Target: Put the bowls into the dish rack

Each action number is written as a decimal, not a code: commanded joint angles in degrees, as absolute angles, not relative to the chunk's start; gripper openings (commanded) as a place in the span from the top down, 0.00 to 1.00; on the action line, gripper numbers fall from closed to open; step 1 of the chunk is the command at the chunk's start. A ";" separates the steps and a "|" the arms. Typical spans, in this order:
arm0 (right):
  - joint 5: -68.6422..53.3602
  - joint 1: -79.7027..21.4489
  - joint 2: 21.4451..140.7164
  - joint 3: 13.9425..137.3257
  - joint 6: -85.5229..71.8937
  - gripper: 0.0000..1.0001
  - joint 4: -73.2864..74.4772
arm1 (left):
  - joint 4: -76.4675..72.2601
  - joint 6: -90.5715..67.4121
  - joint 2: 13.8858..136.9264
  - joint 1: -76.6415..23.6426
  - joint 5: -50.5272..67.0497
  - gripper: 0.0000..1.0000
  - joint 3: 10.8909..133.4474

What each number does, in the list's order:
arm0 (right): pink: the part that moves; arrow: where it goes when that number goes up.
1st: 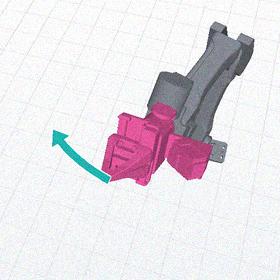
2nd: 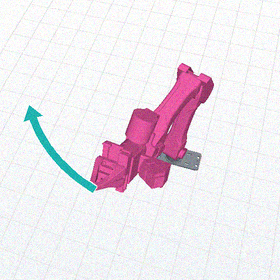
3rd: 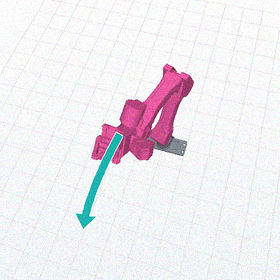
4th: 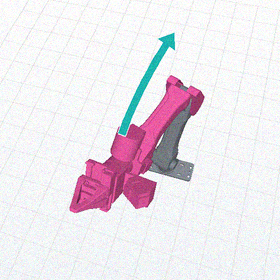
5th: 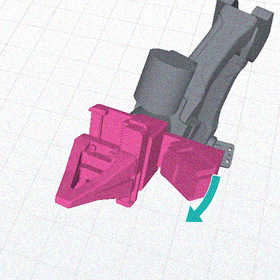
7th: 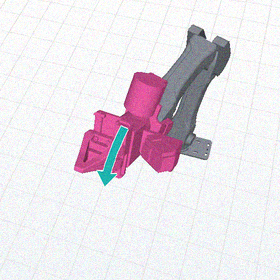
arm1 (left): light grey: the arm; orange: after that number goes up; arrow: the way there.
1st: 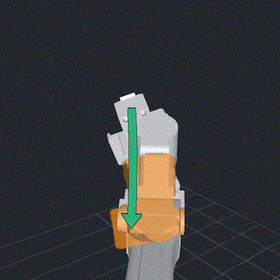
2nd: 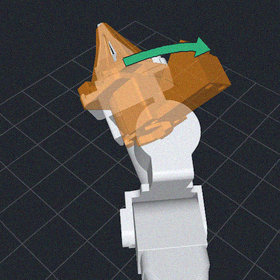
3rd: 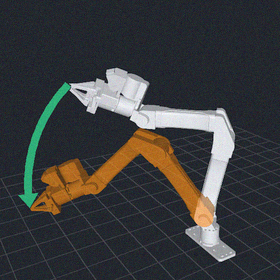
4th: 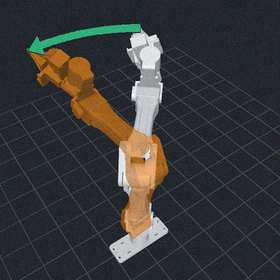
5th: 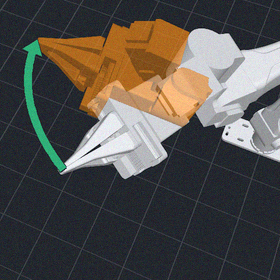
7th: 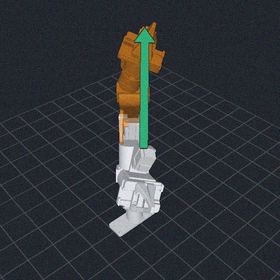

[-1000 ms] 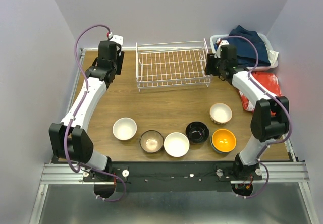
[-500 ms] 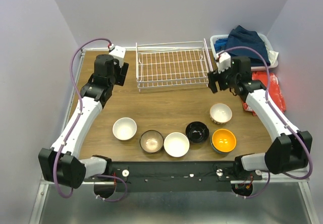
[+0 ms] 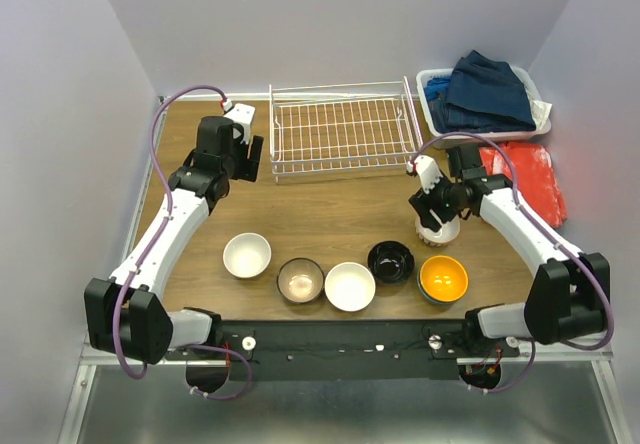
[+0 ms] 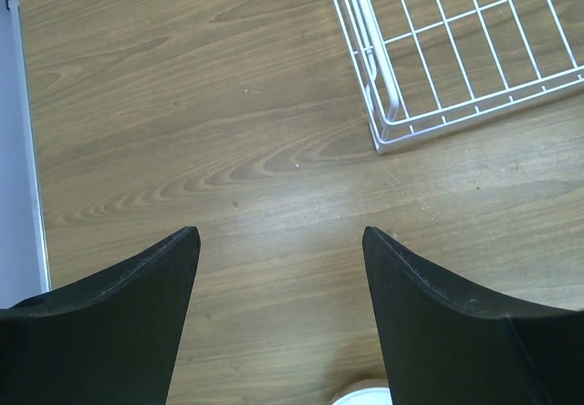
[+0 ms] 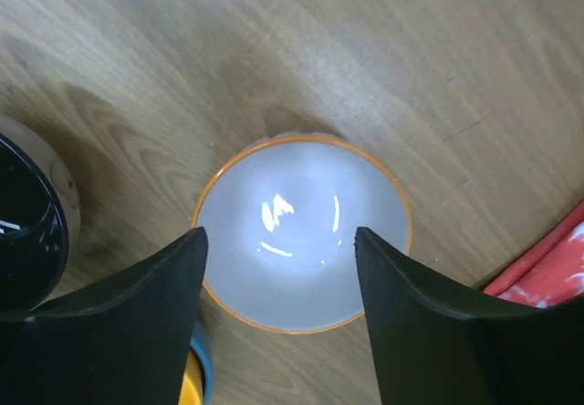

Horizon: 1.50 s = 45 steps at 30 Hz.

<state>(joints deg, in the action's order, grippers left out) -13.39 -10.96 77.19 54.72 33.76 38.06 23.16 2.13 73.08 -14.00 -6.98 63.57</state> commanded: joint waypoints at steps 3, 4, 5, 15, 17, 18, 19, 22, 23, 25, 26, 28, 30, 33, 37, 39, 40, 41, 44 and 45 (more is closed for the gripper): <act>-15.29 -11.25 84.99 59.76 33.67 0.31 44.30 | 22.50 3.07 69.96 -14.24 -8.08 0.18 62.58; -16.16 -11.16 85.60 60.29 33.05 0.31 44.12 | 22.33 3.25 69.53 -14.24 -8.26 0.18 62.32; -16.52 -11.16 85.87 60.81 32.35 0.33 44.12 | 22.24 3.43 69.35 -14.24 -8.44 0.18 61.71; -20.21 -11.34 87.28 63.54 21.29 0.35 42.80 | 21.27 3.69 67.76 -14.24 -9.14 0.18 59.77; -20.04 -11.34 87.45 63.54 20.04 0.37 42.45 | 21.09 3.78 67.59 -14.24 -9.23 0.18 59.42; -19.34 -11.34 87.80 63.63 16.73 0.38 42.19 | 20.92 3.69 67.59 -14.24 -9.49 0.18 59.33; -16.99 -11.34 87.80 64.07 13.92 0.41 42.19 | 20.92 3.69 67.59 -14.24 -9.84 0.18 59.33; -13.72 -11.43 86.92 65.74 5.99 0.50 42.45 | 20.57 3.52 67.67 -14.24 -11.15 0.19 59.41; -13.10 -11.43 87.10 66.35 4.67 0.52 43.32 | 20.48 3.60 67.76 -14.24 -11.42 0.19 59.59; -12.05 -11.42 87.80 66.62 2.73 0.52 43.77 | 20.39 3.69 67.85 -14.24 -12.12 0.19 59.76; -11.52 -11.51 87.89 66.53 2.20 0.52 43.86 | 20.39 3.60 67.85 -14.15 -12.13 0.19 59.94; -11.16 -11.69 88.76 65.31 1.93 0.52 43.95 | 20.30 3.78 68.03 -14.06 -12.13 0.19 60.20; -10.81 -11.78 89.21 64.43 1.15 0.52 43.86 | 20.30 3.69 68.12 -13.54 -12.13 0.19 60.38; -10.90 -11.78 89.82 63.46 0.18 0.52 43.68 | 20.30 3.34 68.12 -12.92 -11.87 0.19 60.21; -11.77 -11.78 90.35 62.93 -2.55 0.52 43.33 | 20.30 2.55 67.50 -11.43 -11.16 0.19 59.68; -11.78 -11.78 90.79 62.84 -3.60 0.52 42.89 | 20.39 2.37 67.33 -10.99 -10.81 0.19 59.15; -11.60 -12.04 90.97 62.75 -3.78 0.53 42.80 | 20.39 2.20 67.06 -10.81 -10.72 0.19 58.98; -11.51 -12.22 91.05 62.58 -3.87 0.53 42.54 | 20.39 2.02 66.89 -10.55 -10.72 0.19 58.71; -11.08 -12.66 91.67 62.23 -4.22 0.55 42.28 | 20.30 1.93 66.45 -10.46 -10.46 0.19 58.19; -11.16 -12.92 91.76 62.14 -4.48 0.56 42.19 | 20.39 1.93 66.45 -10.46 -10.37 0.19 58.10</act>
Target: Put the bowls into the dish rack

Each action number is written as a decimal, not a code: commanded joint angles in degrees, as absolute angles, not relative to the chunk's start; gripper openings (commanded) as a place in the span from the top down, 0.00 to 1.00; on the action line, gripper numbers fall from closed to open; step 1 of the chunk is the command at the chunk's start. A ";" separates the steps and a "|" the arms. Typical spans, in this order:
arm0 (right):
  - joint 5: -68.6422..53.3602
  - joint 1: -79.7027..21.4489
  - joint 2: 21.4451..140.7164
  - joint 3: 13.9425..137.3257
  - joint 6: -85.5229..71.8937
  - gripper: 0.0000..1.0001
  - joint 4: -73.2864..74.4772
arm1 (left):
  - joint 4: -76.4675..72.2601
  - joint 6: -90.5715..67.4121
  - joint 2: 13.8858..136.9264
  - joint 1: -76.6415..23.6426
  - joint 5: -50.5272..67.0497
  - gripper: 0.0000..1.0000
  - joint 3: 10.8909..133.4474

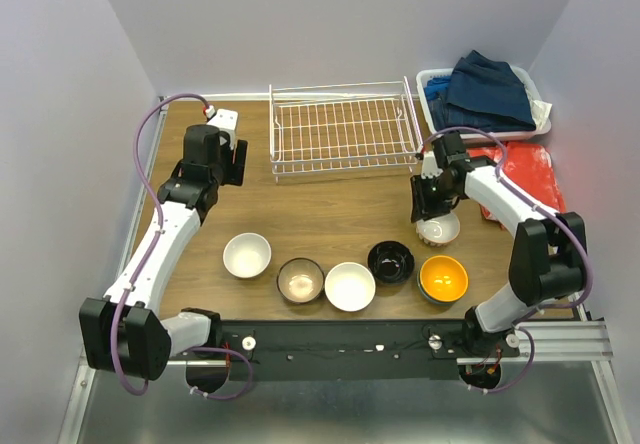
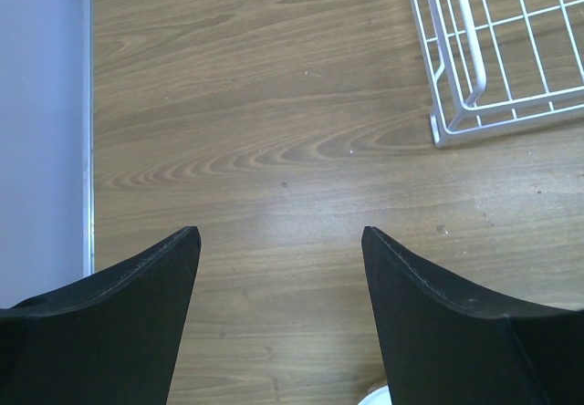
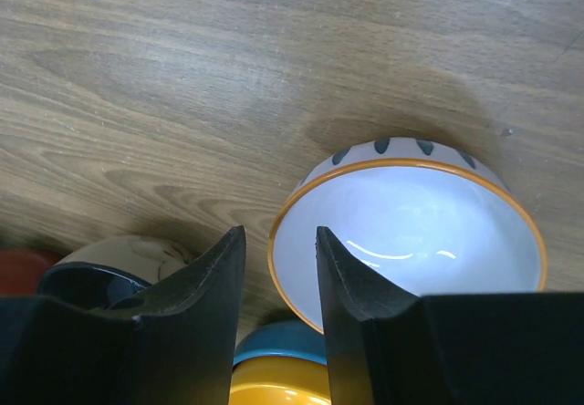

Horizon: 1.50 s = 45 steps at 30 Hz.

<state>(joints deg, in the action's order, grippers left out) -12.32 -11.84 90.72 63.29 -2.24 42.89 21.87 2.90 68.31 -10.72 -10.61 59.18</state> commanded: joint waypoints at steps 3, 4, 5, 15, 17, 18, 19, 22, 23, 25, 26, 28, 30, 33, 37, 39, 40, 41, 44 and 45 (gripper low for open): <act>-9.85 -14.06 92.02 61.35 -5.10 0.58 41.40 | 19.95 1.93 66.18 -10.46 -10.28 0.19 57.66; -9.23 -14.76 92.20 61.09 -5.18 0.58 41.22 | 19.86 1.85 66.09 -10.46 -10.37 0.19 57.57; -8.10 -15.20 92.11 60.91 -5.27 0.58 40.96 | 19.86 1.85 66.01 -10.46 -10.37 0.19 57.31; -2.90 -16.96 93.96 60.91 -5.01 0.74 39.29 | 18.99 1.49 64.95 -10.11 -10.02 0.19 55.72; -1.85 -16.96 93.96 60.91 -4.49 0.76 39.55 | 18.90 1.58 64.78 -10.11 -10.02 0.19 55.72; -1.58 -16.96 93.78 60.82 -4.22 0.80 39.64 | 18.64 1.58 64.78 -10.11 -10.11 0.19 55.55; -1.32 -16.96 93.34 60.65 -3.70 0.84 39.81 | 18.72 1.67 64.69 -10.11 -10.19 0.19 55.63; -0.53 -16.96 91.33 61.08 -2.55 0.99 41.65 | 18.89 1.93 64.69 -10.11 -10.11 0.19 55.90; -0.61 -17.14 90.71 61.43 -1.94 0.99 42.18 | 18.98 2.02 64.60 -10.11 -10.19 0.19 56.16; -0.53 -17.05 89.65 62.48 -1.32 0.99 45.25 | 19.25 2.55 64.86 -10.11 -10.19 0.19 56.51; -1.31 -16.96 88.43 63.88 -0.71 0.99 46.39 | 19.07 2.72 65.04 -10.11 -10.20 0.19 56.86; -2.19 -17.05 87.37 66.08 0.95 0.99 49.47 | 18.63 3.25 65.65 -10.11 -10.28 0.19 57.22; -5.09 -17.14 86.40 70.56 1.49 0.99 53.32 | 18.46 3.34 66.44 -10.11 -10.28 0.19 58.53; -12.72 -17.22 85.96 78.45 2.37 0.99 58.16 | 18.98 2.99 68.72 -10.11 -9.32 0.19 61.69; -23.19 -17.49 87.10 91.09 4.74 0.99 60.21 | 19.07 1.67 72.24 -10.11 -7.13 0.19 65.65; -29.24 -17.49 88.94 96.74 6.58 0.99 58.29 | 18.11 0.97 73.21 -10.11 -6.33 0.19 66.97; -31.18 -17.49 91.47 101.55 7.29 0.99 56.97 | 17.58 0.62 74.43 -10.11 -5.20 0.19 67.23; -35.12 -17.49 92.80 104.21 6.95 0.99 55.30 | 16.97 0.35 75.40 -10.11 -4.40 0.19 67.58; -43.82 -17.49 98.85 110.54 4.23 0.99 48.10 | 16.44 -1.22 79.97 -10.11 -1.41 0.19 70.57; -46.03 -17.49 100.36 111.09 2.57 0.99 43.03 | 16.61 -2.88 81.20 -10.11 -1.23 0.20 72.66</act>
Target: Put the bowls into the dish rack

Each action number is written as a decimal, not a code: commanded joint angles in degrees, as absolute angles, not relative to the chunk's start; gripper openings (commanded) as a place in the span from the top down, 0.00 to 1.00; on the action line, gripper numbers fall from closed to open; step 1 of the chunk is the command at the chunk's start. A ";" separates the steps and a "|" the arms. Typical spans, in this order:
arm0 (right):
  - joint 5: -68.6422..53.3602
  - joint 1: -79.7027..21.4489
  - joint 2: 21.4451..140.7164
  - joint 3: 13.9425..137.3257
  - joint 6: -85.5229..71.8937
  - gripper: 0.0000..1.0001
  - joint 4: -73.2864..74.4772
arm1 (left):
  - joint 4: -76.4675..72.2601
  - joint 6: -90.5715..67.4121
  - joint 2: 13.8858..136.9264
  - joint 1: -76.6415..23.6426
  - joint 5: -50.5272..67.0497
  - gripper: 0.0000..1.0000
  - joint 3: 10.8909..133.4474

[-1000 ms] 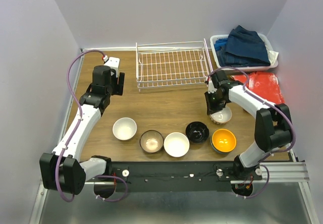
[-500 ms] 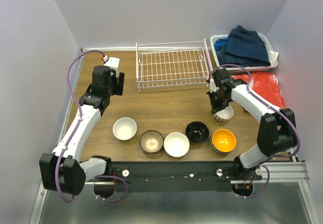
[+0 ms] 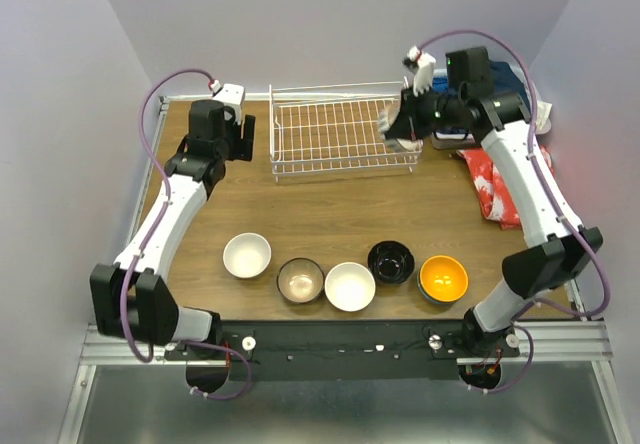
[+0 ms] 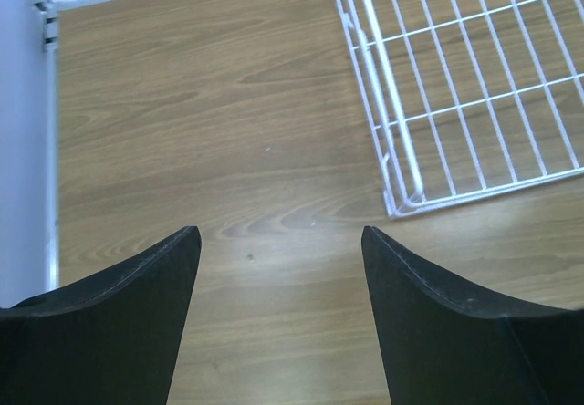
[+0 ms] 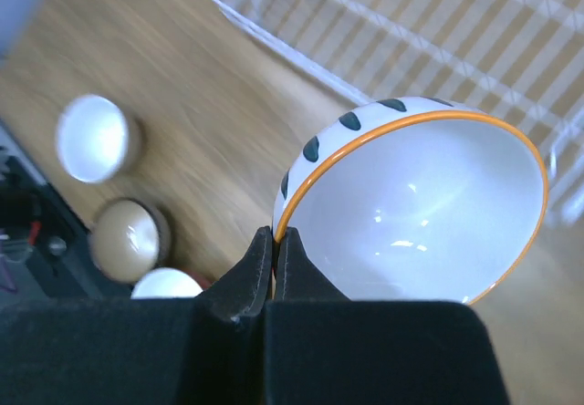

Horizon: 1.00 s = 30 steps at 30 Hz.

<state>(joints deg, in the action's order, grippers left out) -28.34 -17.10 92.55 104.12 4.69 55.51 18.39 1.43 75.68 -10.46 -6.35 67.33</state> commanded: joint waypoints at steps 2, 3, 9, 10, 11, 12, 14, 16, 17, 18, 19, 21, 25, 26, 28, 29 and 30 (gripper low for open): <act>-52.61 -17.49 103.78 111.88 -2.00 0.99 37.30 | 16.70 -4.21 84.37 -10.11 -0.18 0.20 74.78; -54.47 -17.49 104.67 111.54 -4.11 0.99 30.22 | 16.53 -4.57 85.33 -10.11 -0.09 0.20 76.45; -64.42 -17.32 113.01 107.50 -22.65 0.99 -1.40 | 16.43 -6.68 91.75 -10.20 -1.22 0.22 81.29; -64.68 -17.23 113.55 106.10 -28.68 0.99 -6.71 | 16.44 -6.85 92.54 -10.20 -1.67 0.22 81.73; -64.34 -17.14 114.08 104.78 -31.87 0.99 -12.25 | 16.44 -6.94 94.03 -10.20 -2.10 0.22 82.09; -63.81 -17.05 114.78 103.90 -34.78 0.99 -21.44 | 16.09 -7.03 94.65 -10.20 -2.28 0.22 82.44; -63.20 -16.70 118.11 104.50 -41.20 0.99 -27.48 | 16.17 -7.38 96.40 -10.20 -2.37 0.23 82.79; -62.40 -16.79 121.27 106.69 -43.49 0.99 -30.05 | 16.08 -7.47 97.64 -10.20 -1.68 0.23 83.49; -62.32 -16.70 122.07 107.05 -44.11 0.99 -31.28 | 16.17 -7.47 98.86 -10.20 -1.58 0.24 83.67; -61.88 -16.70 122.86 107.66 -44.38 0.99 -32.42 | 16.08 -7.56 99.31 -10.20 -1.32 0.24 84.11; -61.88 -16.70 124.18 108.62 -44.47 0.99 -32.34 | 15.91 -7.56 99.93 -10.28 -1.06 0.25 84.37; -61.79 -16.70 127.34 111.87 -44.39 0.99 -32.26 | 15.73 -7.56 101.51 -10.55 -0.88 0.26 84.99; -60.74 -16.61 132.35 117.50 -44.03 0.99 -31.29 | 15.91 -7.21 103.53 -11.25 -0.88 0.28 86.13; -60.56 -16.44 133.32 118.47 -43.86 0.99 -31.12 | 16.00 -7.12 103.88 -11.42 -1.14 0.28 86.39; -59.77 -16.52 135.52 120.67 -43.51 0.99 -30.76 | 16.26 -7.38 104.15 -11.60 -1.93 0.29 87.01; -59.59 -16.44 136.05 121.28 -43.51 0.99 -30.76 | 16.43 -7.90 104.15 -11.95 -2.54 0.29 87.27; -59.07 -16.44 137.10 121.64 -43.51 0.99 -30.85 | 16.70 -8.00 103.98 -12.04 -3.68 0.29 87.71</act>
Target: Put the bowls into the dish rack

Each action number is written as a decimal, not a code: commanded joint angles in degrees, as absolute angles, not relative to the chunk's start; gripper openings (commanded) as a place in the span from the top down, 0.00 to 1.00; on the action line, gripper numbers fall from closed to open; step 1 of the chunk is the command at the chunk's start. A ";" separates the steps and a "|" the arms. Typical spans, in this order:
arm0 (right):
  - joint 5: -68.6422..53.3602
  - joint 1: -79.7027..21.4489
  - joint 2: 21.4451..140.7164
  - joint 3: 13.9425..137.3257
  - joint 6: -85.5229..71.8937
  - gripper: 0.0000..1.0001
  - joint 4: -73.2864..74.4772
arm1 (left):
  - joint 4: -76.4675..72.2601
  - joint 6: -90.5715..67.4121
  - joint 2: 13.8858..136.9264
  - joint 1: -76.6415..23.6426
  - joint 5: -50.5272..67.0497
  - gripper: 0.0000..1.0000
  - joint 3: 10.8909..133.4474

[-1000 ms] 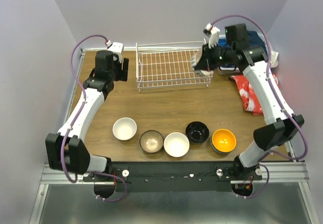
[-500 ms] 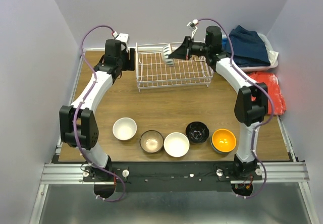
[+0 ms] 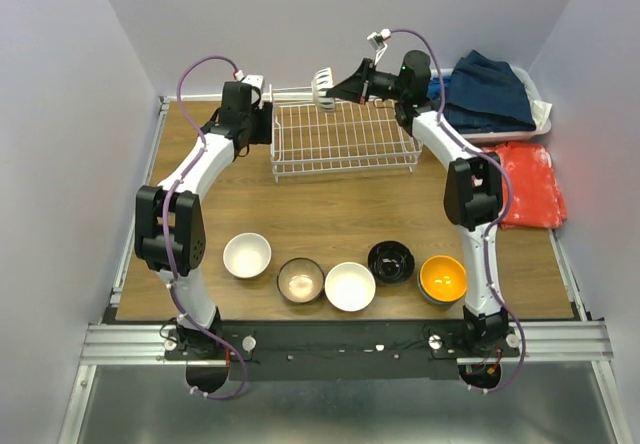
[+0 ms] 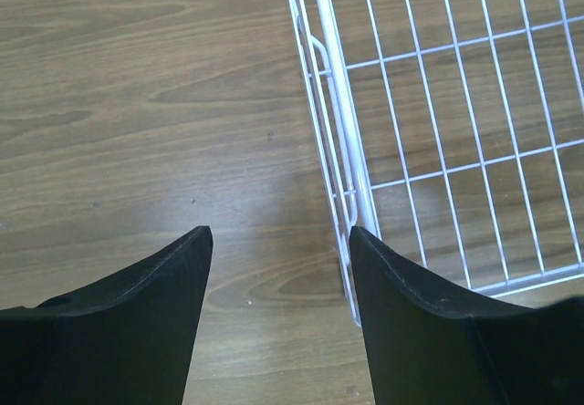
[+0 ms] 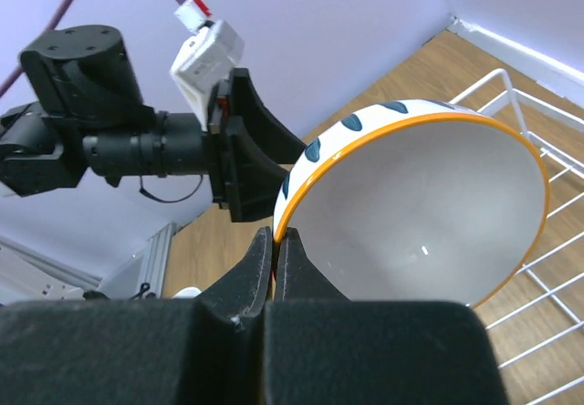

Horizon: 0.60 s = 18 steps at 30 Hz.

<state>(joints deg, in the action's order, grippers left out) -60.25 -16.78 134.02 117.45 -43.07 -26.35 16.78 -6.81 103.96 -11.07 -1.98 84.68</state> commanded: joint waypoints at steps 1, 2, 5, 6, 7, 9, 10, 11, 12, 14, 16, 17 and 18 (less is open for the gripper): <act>-58.89 -16.35 137.46 122.08 -43.51 0.99 -30.85 | 16.96 -8.17 103.89 -12.22 -4.47 0.29 87.98; -58.80 -16.35 137.81 122.08 -43.59 0.99 -31.02 | 17.31 -8.35 103.63 -12.83 -5.79 0.29 88.15; -58.62 -16.26 139.04 122.34 -43.77 0.99 -31.38 | 18.80 -8.79 102.75 -13.97 -11.76 0.30 89.29; -58.45 -16.26 139.22 122.34 -43.77 0.99 -31.38 | 19.33 -8.70 102.48 -15.28 -14.47 0.30 89.91; -58.27 -16.26 139.31 122.34 -43.51 0.99 -31.29 | 19.42 -8.53 102.31 -15.73 -16.76 0.28 90.09; -58.10 -16.26 139.48 122.43 -43.42 0.99 -31.03 | 19.51 -8.70 102.22 -16.08 -13.73 0.28 90.17; -58.10 -16.26 139.57 122.52 -43.07 0.99 -30.94 | 19.77 -8.96 102.22 -16.26 -11.80 0.29 90.00; -57.92 -16.17 139.92 122.87 -43.15 0.99 -30.85 | 19.69 -9.23 102.56 -16.52 -11.60 0.29 89.74; -57.92 -16.17 140.27 123.05 -42.98 0.99 -30.68 | 19.77 -9.32 102.83 -16.70 -11.60 0.29 89.21; -57.83 -16.17 140.97 123.75 -42.98 0.99 -30.50 | 19.95 -9.49 103.71 -17.14 -12.04 0.30 88.77; -57.31 -16.17 141.94 124.36 -42.80 0.99 -30.58 | 19.60 -9.67 104.06 -17.23 -12.65 0.29 88.07; -57.13 -16.17 142.38 124.71 -42.98 0.99 -31.02 | 19.60 -9.75 104.50 -17.23 -13.53 0.29 87.98; -57.04 -16.17 143.51 125.93 -42.98 0.99 -31.29 | 19.51 -9.67 104.59 -17.23 -13.97 0.29 87.72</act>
<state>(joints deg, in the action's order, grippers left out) -58.70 -16.38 140.90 121.43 -43.46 -26.98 19.38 -8.54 104.01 -17.17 -10.76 88.68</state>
